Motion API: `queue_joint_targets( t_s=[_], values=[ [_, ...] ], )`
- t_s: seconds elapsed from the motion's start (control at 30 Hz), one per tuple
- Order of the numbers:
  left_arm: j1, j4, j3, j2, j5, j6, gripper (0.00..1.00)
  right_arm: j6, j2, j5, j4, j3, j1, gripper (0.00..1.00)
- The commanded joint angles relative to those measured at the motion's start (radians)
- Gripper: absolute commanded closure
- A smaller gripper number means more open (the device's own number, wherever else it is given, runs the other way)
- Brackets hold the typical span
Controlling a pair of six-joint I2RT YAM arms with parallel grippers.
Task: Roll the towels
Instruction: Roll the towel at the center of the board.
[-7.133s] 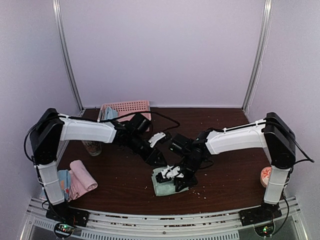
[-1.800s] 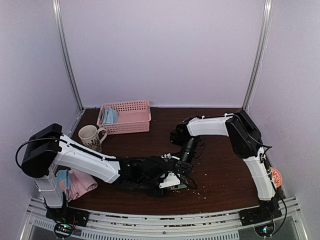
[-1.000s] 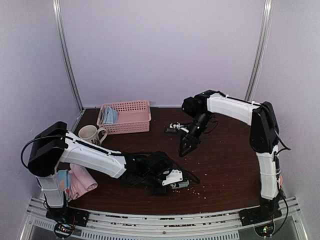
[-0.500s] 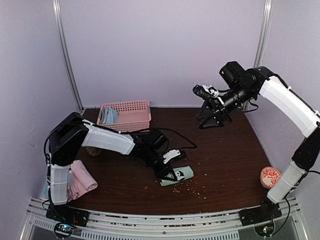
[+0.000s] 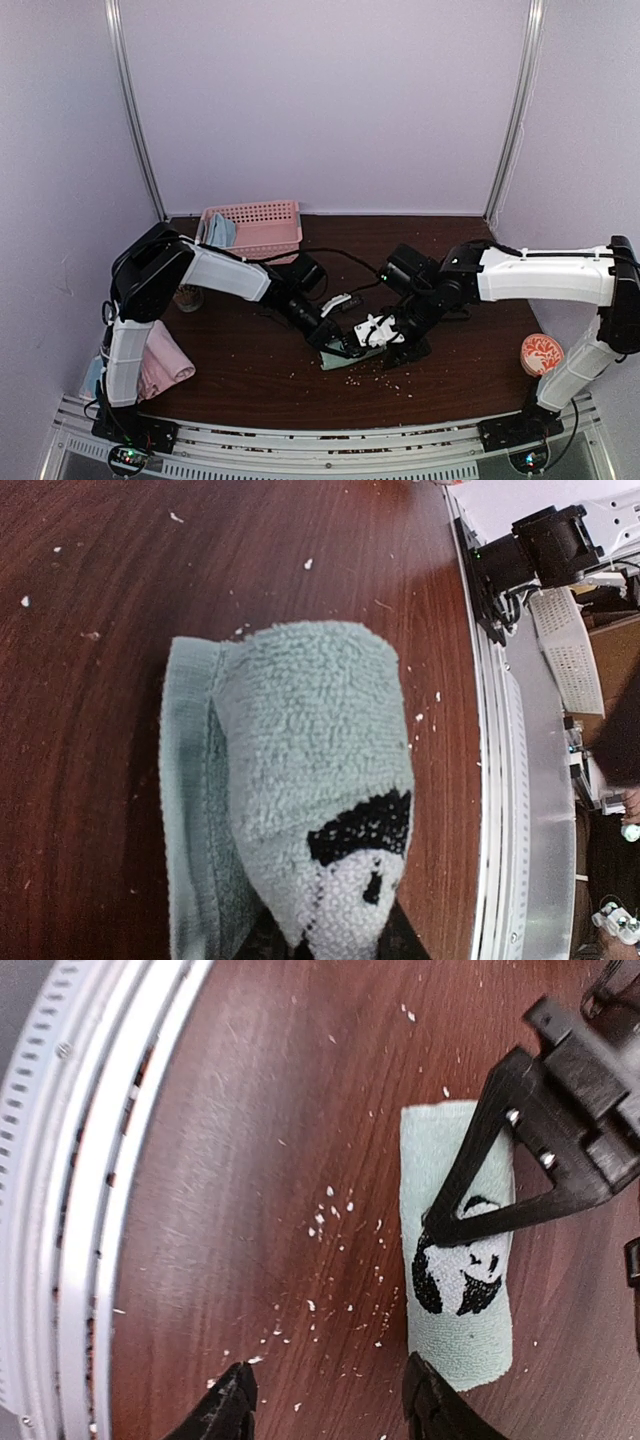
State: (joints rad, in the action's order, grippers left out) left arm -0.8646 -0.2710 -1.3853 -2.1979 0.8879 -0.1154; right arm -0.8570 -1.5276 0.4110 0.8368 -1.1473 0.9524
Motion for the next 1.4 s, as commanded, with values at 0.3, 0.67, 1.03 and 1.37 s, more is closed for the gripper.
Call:
queue_joint_targets(
  t_s=[0.3, 0.67, 1.03, 1.37],
  values=[
    [-0.004, -0.120, 0.033, -0.088, -0.055, -0.005, 0.80, 0.033, -0.073, -0.332, -0.641, 0.245, 0.041, 0.42],
    [-0.001, -0.113, 0.048, -0.050, -0.122, 0.001, 0.67, -0.036, -0.231, -0.259, -0.503, 0.200, 0.042, 0.62],
    [0.021, 0.059, 0.227, 0.228, -0.249, -0.061, 0.37, -0.056, -0.346, -0.123, -0.302, 0.116, 0.029, 0.75],
    [0.053, 0.120, 0.390, 0.457, -0.537, -0.151, 0.37, -0.043, -0.455, 0.026, -0.083, -0.033, 0.001, 0.77]
  ],
)
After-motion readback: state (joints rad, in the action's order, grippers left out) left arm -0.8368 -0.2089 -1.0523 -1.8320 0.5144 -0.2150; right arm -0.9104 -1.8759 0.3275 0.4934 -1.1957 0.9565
